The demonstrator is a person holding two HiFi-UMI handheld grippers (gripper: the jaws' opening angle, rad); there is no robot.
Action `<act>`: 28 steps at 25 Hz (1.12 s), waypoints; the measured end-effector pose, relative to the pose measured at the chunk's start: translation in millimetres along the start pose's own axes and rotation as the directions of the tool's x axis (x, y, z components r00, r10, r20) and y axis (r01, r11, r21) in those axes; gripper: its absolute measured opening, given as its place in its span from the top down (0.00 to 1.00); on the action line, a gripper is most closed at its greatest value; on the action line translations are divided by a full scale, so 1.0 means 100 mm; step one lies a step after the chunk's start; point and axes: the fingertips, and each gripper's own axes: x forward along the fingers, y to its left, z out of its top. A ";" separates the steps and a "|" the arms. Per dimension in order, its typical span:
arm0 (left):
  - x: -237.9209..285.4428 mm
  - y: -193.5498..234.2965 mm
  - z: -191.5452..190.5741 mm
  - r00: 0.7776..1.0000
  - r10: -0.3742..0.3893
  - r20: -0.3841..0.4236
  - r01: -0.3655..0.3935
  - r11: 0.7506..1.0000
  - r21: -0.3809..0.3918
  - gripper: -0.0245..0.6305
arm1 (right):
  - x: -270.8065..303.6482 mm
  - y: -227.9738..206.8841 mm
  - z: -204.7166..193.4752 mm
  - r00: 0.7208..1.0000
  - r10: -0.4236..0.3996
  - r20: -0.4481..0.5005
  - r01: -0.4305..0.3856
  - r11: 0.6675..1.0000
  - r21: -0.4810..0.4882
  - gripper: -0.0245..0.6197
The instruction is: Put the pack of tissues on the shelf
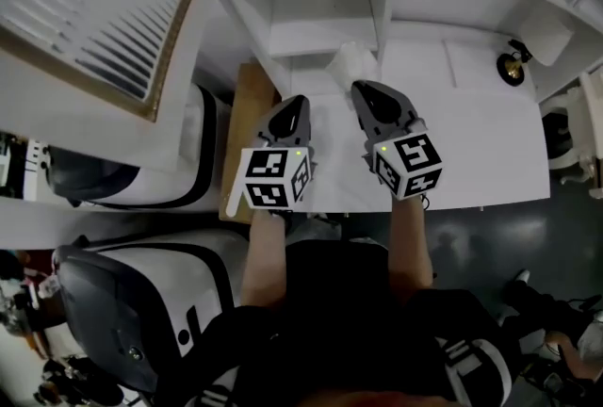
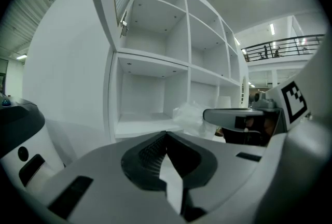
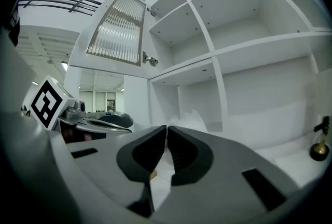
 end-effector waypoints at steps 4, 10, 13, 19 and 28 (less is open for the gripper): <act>0.24 0.08 0.03 0.999 -0.037 -0.007 0.037 0.999 0.008 0.95 | 0.13 -0.15 0.04 0.999 -0.044 0.017 0.044 0.999 -0.004 0.93; 0.54 0.14 0.10 0.994 -0.105 -0.006 0.105 0.993 0.043 0.95 | 0.35 -0.29 0.05 0.996 -0.087 0.032 0.087 0.996 0.001 0.93; 0.66 0.27 0.17 0.993 -0.114 0.002 0.114 0.992 0.050 0.95 | 0.50 -0.31 0.08 0.995 -0.097 0.037 0.097 0.995 -0.003 0.93; 0.82 0.49 0.25 0.991 -0.132 0.011 0.131 0.990 0.053 0.95 | 0.87 -0.33 0.08 0.994 -0.102 0.028 0.102 0.995 -0.006 0.93; 0.99 0.97 0.26 0.997 -0.080 -0.004 0.080 0.996 0.043 0.95 | 1.48 -0.40 -0.06 0.995 -0.100 -0.027 0.100 0.995 0.005 0.93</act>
